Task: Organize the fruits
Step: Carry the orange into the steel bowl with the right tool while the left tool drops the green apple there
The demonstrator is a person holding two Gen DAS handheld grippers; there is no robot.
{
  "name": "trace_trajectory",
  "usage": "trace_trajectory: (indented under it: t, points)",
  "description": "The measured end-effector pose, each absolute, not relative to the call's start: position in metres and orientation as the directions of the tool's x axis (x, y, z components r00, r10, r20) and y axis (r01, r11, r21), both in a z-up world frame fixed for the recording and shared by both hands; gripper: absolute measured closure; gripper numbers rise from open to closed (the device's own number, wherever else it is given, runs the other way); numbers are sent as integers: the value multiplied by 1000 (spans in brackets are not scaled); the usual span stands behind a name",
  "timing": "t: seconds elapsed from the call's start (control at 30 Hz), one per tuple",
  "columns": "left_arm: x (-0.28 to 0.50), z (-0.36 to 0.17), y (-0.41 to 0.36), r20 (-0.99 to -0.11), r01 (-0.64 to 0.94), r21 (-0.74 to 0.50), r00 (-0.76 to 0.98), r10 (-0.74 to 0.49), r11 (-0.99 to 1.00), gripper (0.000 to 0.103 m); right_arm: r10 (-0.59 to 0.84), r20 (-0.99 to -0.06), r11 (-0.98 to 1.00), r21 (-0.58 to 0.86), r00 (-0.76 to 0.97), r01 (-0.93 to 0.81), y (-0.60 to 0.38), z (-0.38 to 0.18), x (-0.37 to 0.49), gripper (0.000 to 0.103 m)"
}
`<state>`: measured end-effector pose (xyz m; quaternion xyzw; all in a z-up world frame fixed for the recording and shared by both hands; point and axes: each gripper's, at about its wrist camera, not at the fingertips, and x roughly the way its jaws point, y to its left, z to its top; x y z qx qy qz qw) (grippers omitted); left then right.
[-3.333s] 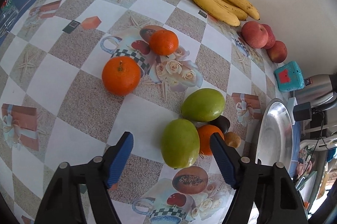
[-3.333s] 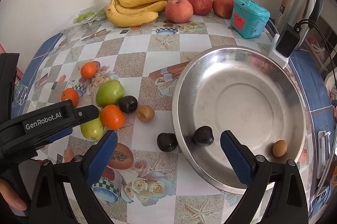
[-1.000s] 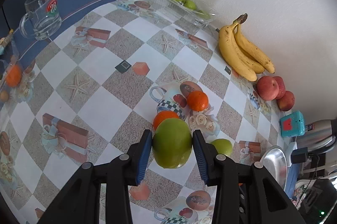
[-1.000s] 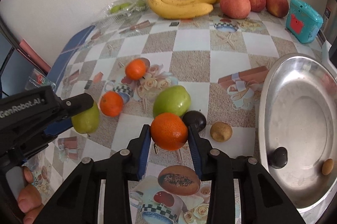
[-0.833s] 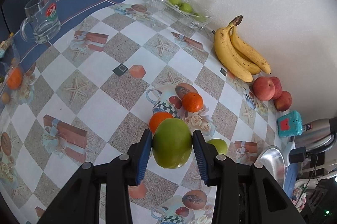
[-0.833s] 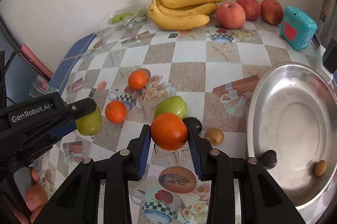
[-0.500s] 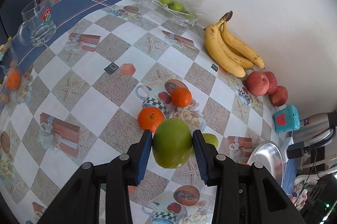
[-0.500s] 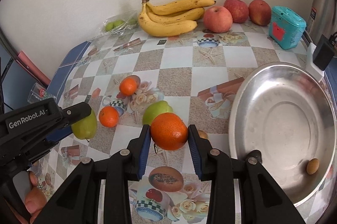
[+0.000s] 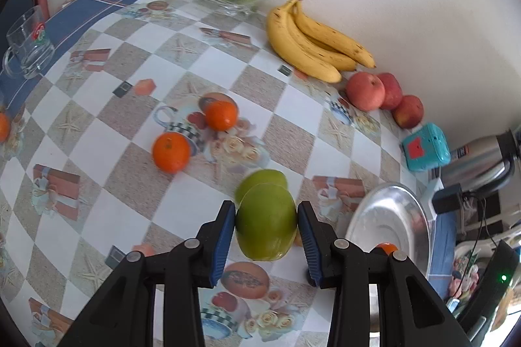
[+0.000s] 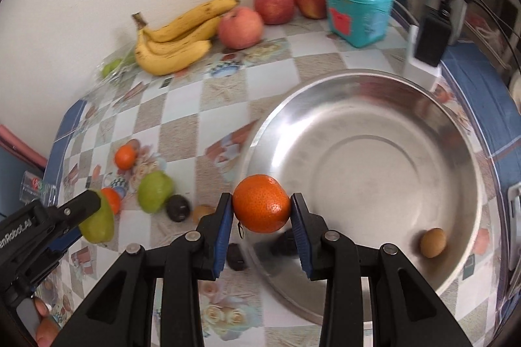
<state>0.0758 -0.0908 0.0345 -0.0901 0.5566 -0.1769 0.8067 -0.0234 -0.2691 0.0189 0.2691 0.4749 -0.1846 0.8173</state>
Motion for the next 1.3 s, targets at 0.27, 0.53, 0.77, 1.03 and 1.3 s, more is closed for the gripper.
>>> trace_trajectory:
  t: [0.27, 0.53, 0.77, 1.03, 1.3]
  points:
    - [46, 36, -139, -861, 323, -332, 281, -425, 886, 61, -65, -887, 706, 283, 457, 649, -309, 11, -52, 66]
    - [24, 32, -175, -852, 434, -312, 265, -451, 845, 61, -59, -886, 620, 328, 459, 713, -338, 4, -78, 66]
    - [17, 30, -195, -820, 516, -298, 292, -492, 803, 61, -75, -881, 592, 338, 468, 732, -349, 7, -93, 66]
    - [21, 20, -210, -810, 532, -286, 309, -498, 797, 61, -74, -880, 576, 347, 470, 740, -356, 3, -96, 66]
    - [21, 10, -219, -821, 532, -268, 310, -479, 804, 61, -73, -883, 586, 338, 464, 736, -355, 0, -94, 66]
